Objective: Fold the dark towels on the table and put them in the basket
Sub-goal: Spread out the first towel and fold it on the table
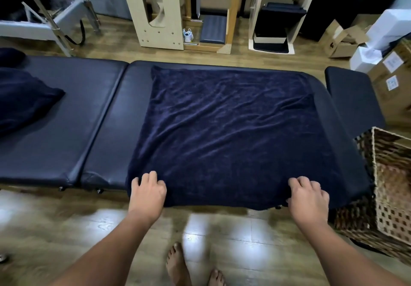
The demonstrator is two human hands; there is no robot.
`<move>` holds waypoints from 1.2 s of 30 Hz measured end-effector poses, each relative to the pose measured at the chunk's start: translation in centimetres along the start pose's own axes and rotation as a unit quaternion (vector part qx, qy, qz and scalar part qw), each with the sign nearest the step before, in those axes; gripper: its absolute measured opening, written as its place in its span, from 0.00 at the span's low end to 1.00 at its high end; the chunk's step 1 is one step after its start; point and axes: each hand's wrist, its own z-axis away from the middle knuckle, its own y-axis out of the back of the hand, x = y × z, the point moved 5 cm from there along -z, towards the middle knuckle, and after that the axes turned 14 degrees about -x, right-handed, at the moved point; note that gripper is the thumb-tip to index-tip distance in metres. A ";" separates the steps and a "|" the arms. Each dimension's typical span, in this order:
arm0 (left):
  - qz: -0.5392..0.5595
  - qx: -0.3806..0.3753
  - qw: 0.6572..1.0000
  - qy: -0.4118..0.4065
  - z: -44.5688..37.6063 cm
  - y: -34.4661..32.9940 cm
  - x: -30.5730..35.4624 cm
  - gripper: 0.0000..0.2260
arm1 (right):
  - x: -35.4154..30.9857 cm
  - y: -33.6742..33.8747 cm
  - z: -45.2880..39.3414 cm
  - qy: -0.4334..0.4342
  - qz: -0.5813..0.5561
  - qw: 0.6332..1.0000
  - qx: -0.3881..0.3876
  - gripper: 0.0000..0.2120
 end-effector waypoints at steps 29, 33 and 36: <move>0.129 0.025 0.991 0.006 -22.1 18.8 -6.2 0.10 | -2.7 16.4 -18.6 0.115 -0.004 0.992 0.059 0.18; 0.143 0.057 0.988 -0.020 -26.0 19.7 -4.7 0.12 | -5.4 16.7 -21.5 0.059 0.022 0.997 -0.039 0.30; 0.094 -0.052 0.985 -0.132 -26.2 18.4 -1.7 0.25 | -7.5 14.1 -21.5 0.126 0.040 0.983 -0.130 0.28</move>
